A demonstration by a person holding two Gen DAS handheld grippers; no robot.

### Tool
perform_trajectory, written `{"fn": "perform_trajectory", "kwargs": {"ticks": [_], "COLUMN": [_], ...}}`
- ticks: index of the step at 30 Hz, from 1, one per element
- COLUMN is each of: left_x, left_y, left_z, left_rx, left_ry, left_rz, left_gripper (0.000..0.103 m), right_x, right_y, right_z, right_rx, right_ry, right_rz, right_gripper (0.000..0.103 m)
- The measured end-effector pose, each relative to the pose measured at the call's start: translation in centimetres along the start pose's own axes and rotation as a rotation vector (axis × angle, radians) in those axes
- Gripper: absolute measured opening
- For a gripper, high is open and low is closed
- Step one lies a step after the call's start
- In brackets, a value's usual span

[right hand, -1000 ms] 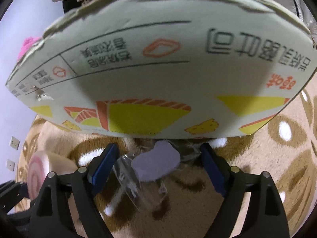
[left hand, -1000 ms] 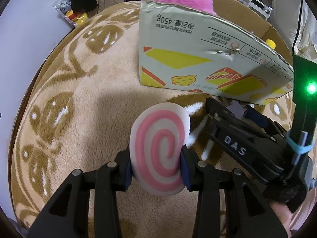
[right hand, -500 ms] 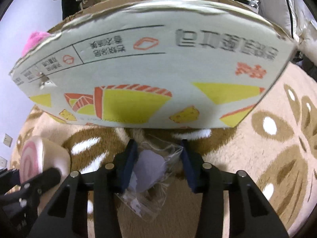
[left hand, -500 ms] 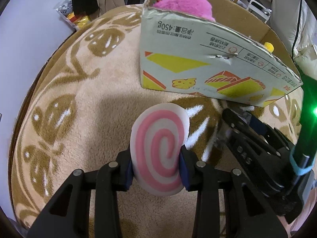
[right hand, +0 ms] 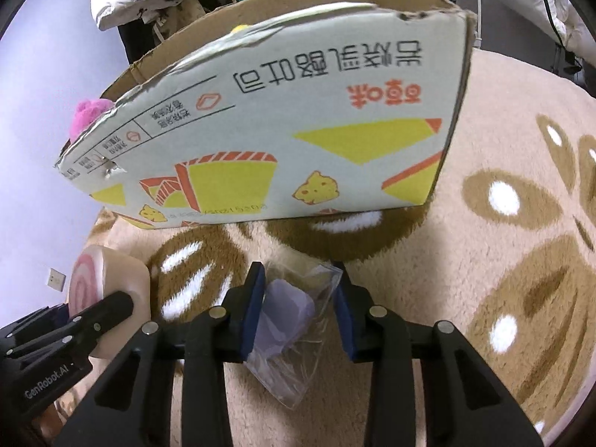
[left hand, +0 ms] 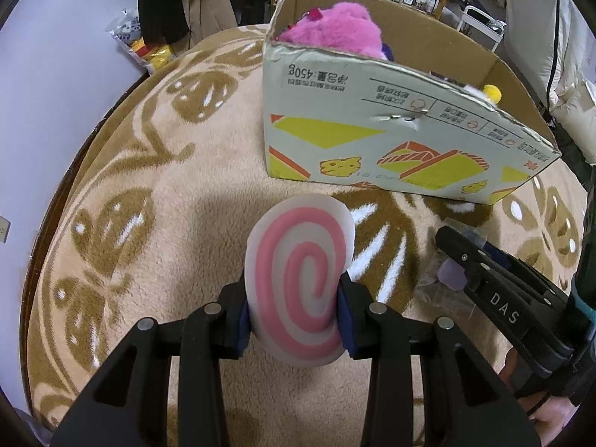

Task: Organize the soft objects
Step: 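Lift the pink swirl plush and bagged lavender item over the box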

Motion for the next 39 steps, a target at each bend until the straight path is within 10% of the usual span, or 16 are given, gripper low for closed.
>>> {"fn": "perform_trajectory", "kwargs": {"ticks": [13, 39], "left_x": [-3.5, -13.4], "left_y": [-0.5, -3.8], "left_z": [-0.4, -3.4], "left_rx": [0.012, 0.142], "left_ry": [-0.025, -0.116], "left_rz": [-0.116, -0.482], "left_gripper": [0.036, 0.036], "right_x": [-4.3, -19.4], "right_y": [-0.2, -7.4], "right_z": [-0.2, 2.1], "right_rx": [-0.061, -0.125], "right_ry": [-0.054, -0.097], "right_rz": [-0.060, -0.526], "right_gripper": [0.012, 0.010]}}
Point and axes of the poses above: each gripper's, at about its wrist camera, not at the fingertips, and x roughly the way its jaws point, z to its left, y to its underside, the point moved 10 cm from there along x, roughly the way its jaws point, and after that the axes turned 6 degrees about x, right-handed, at the moved point
